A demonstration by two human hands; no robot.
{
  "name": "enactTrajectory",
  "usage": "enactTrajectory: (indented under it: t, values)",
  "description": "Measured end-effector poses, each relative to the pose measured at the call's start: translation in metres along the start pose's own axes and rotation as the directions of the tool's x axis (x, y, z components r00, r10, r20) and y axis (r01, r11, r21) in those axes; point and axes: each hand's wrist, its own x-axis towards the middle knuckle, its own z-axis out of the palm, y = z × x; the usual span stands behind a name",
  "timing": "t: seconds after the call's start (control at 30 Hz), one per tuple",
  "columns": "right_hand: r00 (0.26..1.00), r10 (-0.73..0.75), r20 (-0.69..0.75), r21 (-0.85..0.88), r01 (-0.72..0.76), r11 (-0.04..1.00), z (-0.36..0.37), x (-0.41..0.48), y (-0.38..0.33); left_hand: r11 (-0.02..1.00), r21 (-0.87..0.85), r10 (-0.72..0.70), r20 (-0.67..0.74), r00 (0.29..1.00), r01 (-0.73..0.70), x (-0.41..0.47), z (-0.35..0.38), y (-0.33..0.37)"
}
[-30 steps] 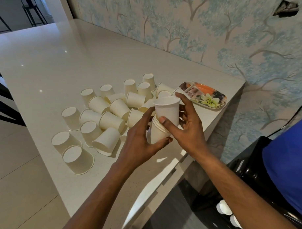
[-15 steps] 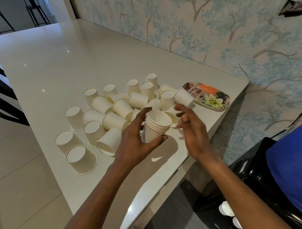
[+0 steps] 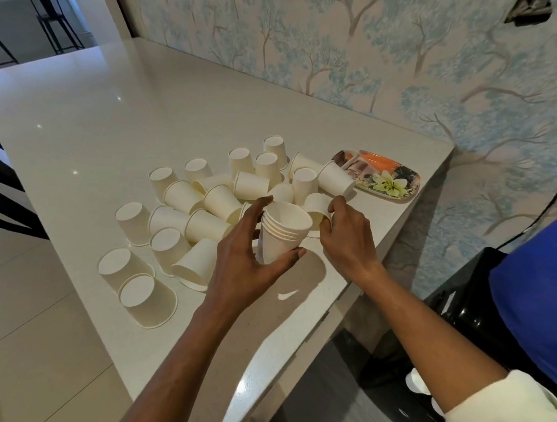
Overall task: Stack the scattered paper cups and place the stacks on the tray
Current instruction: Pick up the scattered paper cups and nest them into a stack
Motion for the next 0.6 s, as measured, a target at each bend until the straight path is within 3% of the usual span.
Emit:
enactTrajectory:
  t: [0.1, 0.17, 0.27, 0.33, 0.37, 0.43, 0.6]
  values:
    - [0.994, 0.096, -0.049, 0.087, -0.092, 0.992, -0.024, 0.001, -0.001, 1.0, 0.02, 0.007, 0.015, 1.0, -0.007, 0.0, -0.003, -0.002]
    - [0.975, 0.206, -0.079, 0.238, -0.182, 0.954, -0.048, 0.006, -0.003, 1.0, 0.028, 0.013, 0.024, 1.0, -0.014, 0.0, -0.005, -0.003]
    - [0.909, 0.415, 0.045, 0.62, -0.351, 0.702, -0.084, 0.015, -0.013, 0.998, 0.053, 0.024, 0.044, 0.999, -0.027, 0.002, -0.006, -0.002]
    - [0.877, 0.437, 0.198, 0.745, -0.425, 0.514, -0.102, 0.017, -0.022, 0.997, 0.066, 0.035, 0.059, 0.998, -0.039, 0.004, -0.004, 0.0]
    - [0.873, 0.416, 0.256, 0.763, -0.446, 0.467, -0.107, 0.017, -0.027, 0.996, 0.07, 0.043, 0.066, 0.997, -0.047, 0.005, -0.003, 0.001]
    - [0.874, 0.352, 0.334, 0.748, -0.473, 0.465, -0.11, 0.015, -0.034, 0.994, 0.081, 0.06, 0.086, 0.994, -0.067, 0.007, 0.001, 0.002]
    - [0.887, 0.185, 0.423, 0.593, -0.425, 0.684, -0.092, 0.01, -0.041, 0.987, 0.121, 0.091, 0.113, 0.989, -0.105, 0.01, 0.006, 0.003]
